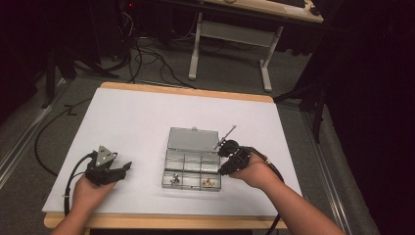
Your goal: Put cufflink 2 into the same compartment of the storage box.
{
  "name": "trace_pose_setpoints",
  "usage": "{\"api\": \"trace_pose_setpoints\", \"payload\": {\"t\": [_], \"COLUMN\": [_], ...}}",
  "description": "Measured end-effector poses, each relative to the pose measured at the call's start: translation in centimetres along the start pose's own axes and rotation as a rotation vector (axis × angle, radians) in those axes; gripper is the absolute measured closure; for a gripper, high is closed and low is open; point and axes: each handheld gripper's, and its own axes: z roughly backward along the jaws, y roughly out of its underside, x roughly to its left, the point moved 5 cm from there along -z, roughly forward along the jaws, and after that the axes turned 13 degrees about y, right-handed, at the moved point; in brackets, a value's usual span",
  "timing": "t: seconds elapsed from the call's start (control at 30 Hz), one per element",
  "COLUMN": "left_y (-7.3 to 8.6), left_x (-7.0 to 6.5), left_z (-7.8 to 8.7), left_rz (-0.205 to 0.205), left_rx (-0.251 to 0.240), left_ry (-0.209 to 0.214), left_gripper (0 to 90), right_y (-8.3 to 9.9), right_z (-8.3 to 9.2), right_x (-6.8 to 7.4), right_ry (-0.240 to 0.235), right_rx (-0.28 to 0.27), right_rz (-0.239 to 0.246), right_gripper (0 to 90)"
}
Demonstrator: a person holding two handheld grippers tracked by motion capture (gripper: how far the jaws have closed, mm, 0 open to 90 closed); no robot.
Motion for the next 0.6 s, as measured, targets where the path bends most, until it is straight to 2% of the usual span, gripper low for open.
{"api": "trace_pose_setpoints", "payload": {"t": [0.3,0.4,0.43,0.47,0.6], "left_y": [0.0,0.0,0.0,0.0,0.0], "left_x": [0.0,0.0,0.0,0.0,0.0], "left_z": [0.0,0.1,0.1,0.1,0.1], "left_rz": [0.003,0.002,0.002,0.001,0.004], "left_rx": [-0.005,-0.003,-0.003,-0.003,-0.009], "left_ry": [-0.004,-0.005,-0.005,-0.005,-0.004], "left_gripper": [36.1,36.1,36.1,36.1,36.1], "right_y": [1.9,2.6,2.8,3.0,4.1], "right_z": [-0.2,-0.5,-0.5,-0.7,-1.1], "right_x": [-1.9,-2.3,-2.2,-2.5,-3.3], "right_ry": [0.018,0.027,0.028,0.034,0.053], "right_rx": [0.012,0.013,0.025,0.01,-0.022], "right_rz": [-0.05,-0.07,-0.107,-0.096,-0.119], "right_gripper": [72.2,68.1,66.5,64.6,57.6]}}
